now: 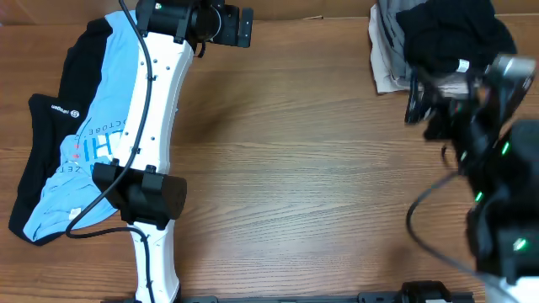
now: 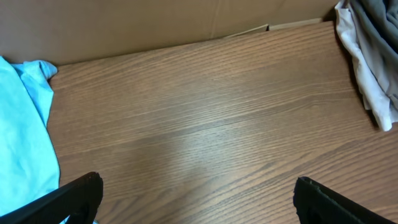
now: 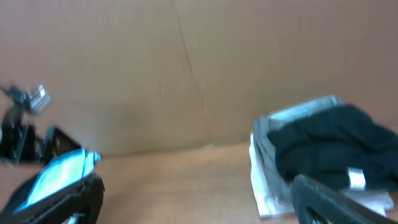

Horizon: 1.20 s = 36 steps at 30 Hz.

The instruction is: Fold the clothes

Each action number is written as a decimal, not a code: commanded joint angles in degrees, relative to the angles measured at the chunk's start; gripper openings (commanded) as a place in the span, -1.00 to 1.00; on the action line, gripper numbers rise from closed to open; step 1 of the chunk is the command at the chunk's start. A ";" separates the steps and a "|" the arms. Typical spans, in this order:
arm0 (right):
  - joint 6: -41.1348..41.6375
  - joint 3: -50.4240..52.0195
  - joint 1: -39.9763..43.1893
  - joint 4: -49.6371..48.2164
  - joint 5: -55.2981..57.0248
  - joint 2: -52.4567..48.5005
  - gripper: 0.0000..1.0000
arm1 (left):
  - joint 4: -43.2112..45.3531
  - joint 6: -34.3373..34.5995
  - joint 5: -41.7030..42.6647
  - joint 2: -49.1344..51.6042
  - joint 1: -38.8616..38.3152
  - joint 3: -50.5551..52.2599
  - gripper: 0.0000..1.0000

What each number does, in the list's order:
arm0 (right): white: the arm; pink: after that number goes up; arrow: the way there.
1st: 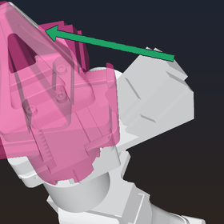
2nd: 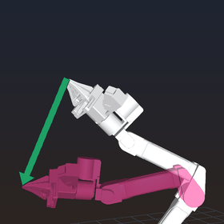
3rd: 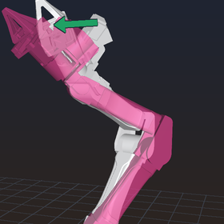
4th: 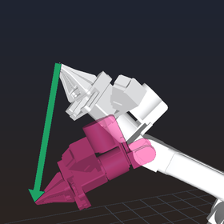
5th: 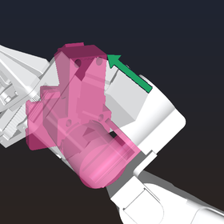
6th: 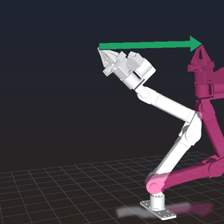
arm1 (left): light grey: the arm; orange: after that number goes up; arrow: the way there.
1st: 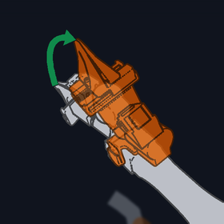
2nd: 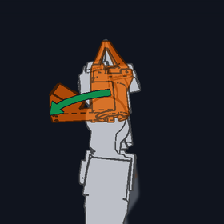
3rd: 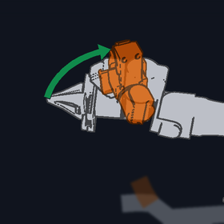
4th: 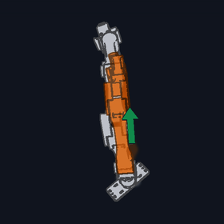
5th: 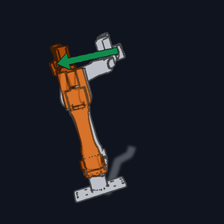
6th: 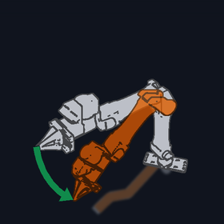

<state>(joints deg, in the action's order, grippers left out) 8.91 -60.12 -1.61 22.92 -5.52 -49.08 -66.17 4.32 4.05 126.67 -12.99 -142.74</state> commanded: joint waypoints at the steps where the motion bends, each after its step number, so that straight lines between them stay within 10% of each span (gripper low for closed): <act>1: -0.20 12.48 -0.28 -6.12 0.52 9.99 1.00 | 0.02 0.42 0.39 0.42 0.22 0.20 1.00; 14: -0.20 52.70 -1.36 -25.97 1.01 41.40 1.00 | 0.02 0.39 0.42 0.42 0.22 0.20 1.00; 36: -0.17 59.65 -2.62 -20.35 4.74 48.96 1.00 | 0.02 0.42 0.42 0.42 0.15 0.20 1.00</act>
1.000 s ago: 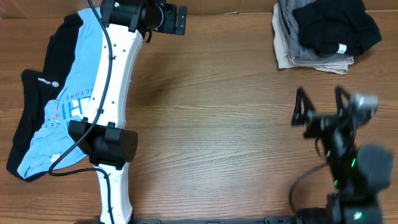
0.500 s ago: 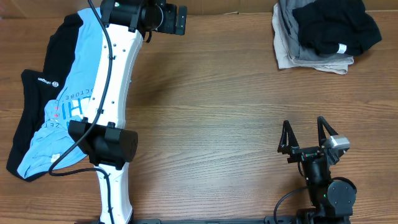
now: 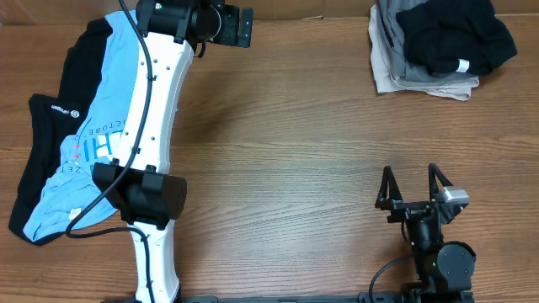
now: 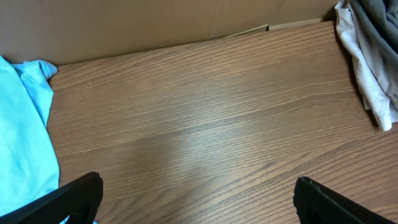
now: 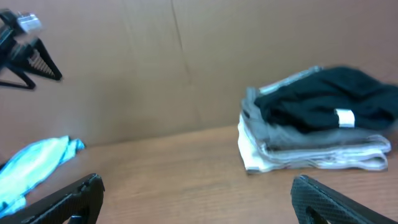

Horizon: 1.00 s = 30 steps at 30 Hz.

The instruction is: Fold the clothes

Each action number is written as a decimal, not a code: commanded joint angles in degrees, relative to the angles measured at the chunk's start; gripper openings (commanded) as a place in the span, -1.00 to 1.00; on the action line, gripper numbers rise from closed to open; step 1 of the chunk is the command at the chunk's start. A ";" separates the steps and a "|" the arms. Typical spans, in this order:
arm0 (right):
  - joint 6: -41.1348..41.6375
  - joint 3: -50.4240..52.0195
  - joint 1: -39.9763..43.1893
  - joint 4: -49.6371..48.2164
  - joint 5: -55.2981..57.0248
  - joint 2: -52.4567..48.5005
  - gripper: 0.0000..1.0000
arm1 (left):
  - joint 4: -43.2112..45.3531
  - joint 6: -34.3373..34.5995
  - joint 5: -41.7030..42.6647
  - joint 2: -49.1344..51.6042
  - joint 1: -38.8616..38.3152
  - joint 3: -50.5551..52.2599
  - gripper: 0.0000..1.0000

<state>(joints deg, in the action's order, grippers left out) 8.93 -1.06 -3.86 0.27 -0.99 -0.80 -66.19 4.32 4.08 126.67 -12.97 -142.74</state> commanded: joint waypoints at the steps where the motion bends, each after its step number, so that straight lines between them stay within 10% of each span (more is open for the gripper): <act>1: -0.20 0.59 -0.37 4.63 -0.74 0.68 1.00 | 0.04 0.42 0.39 0.42 0.09 0.20 1.00; 30: -0.39 0.59 -0.37 4.50 -0.35 0.63 1.00 | 0.04 0.42 0.37 0.42 0.20 0.20 1.00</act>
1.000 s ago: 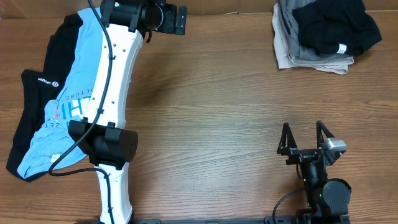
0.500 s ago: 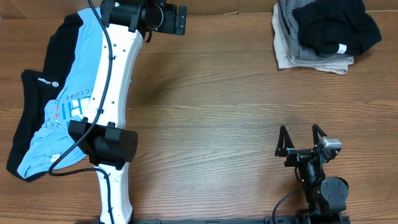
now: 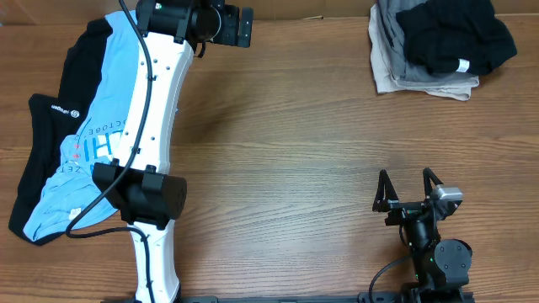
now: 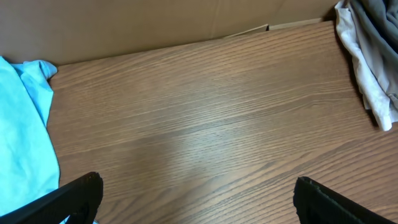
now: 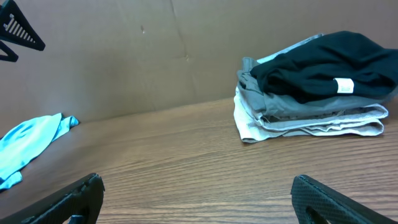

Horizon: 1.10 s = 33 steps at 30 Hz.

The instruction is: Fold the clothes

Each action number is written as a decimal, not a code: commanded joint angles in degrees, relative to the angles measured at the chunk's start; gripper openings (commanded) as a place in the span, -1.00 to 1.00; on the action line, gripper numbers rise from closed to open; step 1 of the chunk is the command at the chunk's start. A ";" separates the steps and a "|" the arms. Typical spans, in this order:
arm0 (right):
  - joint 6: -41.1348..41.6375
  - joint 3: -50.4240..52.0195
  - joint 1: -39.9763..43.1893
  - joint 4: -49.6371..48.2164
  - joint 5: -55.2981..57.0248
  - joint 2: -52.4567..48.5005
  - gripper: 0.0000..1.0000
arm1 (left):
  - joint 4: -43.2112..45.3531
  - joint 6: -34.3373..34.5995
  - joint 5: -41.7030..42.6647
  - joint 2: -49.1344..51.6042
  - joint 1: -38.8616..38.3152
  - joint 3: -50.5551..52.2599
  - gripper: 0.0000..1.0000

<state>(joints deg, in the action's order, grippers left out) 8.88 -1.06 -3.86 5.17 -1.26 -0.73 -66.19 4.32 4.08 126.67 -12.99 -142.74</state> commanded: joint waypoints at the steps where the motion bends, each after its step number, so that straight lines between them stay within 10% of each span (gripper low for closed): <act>1: -0.35 0.61 -0.37 -0.39 -0.09 0.57 1.00 | 0.04 0.42 0.39 0.42 0.22 0.20 1.00; 22: -0.35 0.59 -0.37 -0.39 -0.09 0.57 1.00 | 1.49 -2.32 -6.88 -16.22 0.28 2.84 1.00; 33: -0.35 0.59 -0.37 -0.39 -0.09 0.57 1.00 | 39.74 -12.26 3.13 -44.22 0.39 50.53 1.00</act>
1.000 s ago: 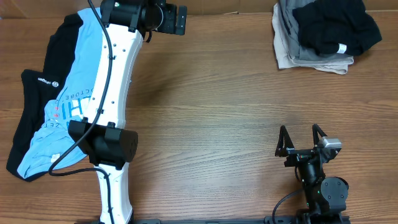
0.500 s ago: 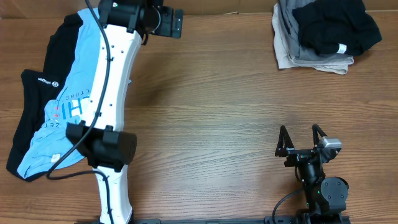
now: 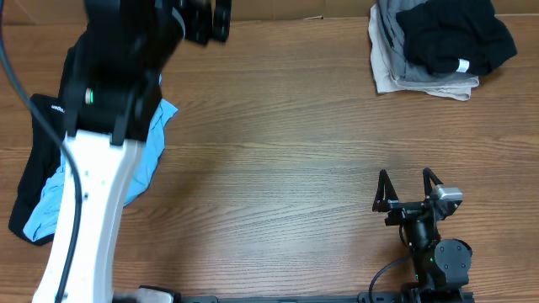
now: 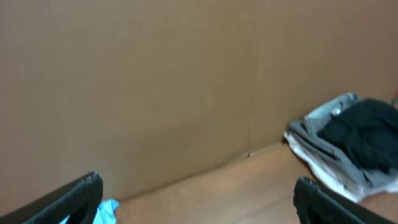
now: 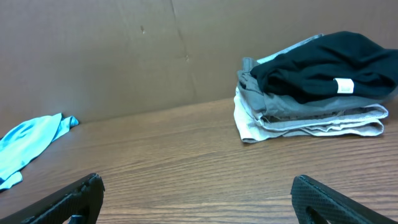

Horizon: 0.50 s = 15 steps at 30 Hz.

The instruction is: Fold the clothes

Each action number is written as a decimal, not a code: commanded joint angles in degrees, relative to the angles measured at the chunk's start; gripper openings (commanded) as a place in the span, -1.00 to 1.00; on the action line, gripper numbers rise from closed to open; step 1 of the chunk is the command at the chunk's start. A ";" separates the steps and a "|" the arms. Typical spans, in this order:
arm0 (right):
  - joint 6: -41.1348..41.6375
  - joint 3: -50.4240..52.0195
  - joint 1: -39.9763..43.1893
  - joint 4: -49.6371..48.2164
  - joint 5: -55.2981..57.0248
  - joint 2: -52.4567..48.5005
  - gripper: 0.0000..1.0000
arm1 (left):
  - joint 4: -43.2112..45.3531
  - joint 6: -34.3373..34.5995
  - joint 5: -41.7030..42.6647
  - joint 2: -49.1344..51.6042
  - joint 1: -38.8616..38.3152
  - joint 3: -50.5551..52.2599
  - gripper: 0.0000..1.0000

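Observation:
A light-blue and black T-shirt lies spread at the table's left, largely covered by my blurred left arm. Its blue edge shows in the right wrist view and as a scrap in the left wrist view. My left gripper is raised at the back left, open and holding nothing. A folded pile of clothes, black on grey on white, sits at the back right. My right gripper stands open low over the front right of the table.
The brown wooden table stretches between the shirt and the pile. A cardboard wall closes the back edge. The right arm's base stands at the front edge.
My left arm has lifted and tilted: its camera looked down on the table and now faces the cardboard wall and the pile. It covers more of the shirt from overhead. The right arm is unchanged.
My right gripper was open and blurred beside the folded pile at the back right, with the left gripper open over the back left. The right arm then stood low at the front right and stayed there. Now the left arm has risen from its place.

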<state>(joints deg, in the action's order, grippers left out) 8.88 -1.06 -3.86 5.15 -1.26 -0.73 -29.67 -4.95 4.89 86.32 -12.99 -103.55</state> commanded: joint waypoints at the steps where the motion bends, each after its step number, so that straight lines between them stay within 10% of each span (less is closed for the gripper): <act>1: -0.35 0.59 -0.37 -0.37 -0.11 0.57 1.00 | 4.83 -2.99 1.95 -5.90 0.55 15.06 0.99; 15: -0.35 0.59 -0.37 -0.37 -0.09 0.57 1.00 | 20.31 -2.14 9.46 -31.80 10.08 56.54 1.00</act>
<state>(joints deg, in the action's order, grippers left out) 8.91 -1.06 -3.86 5.15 -1.26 -0.73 -14.06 -6.44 11.55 61.14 -3.60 -54.85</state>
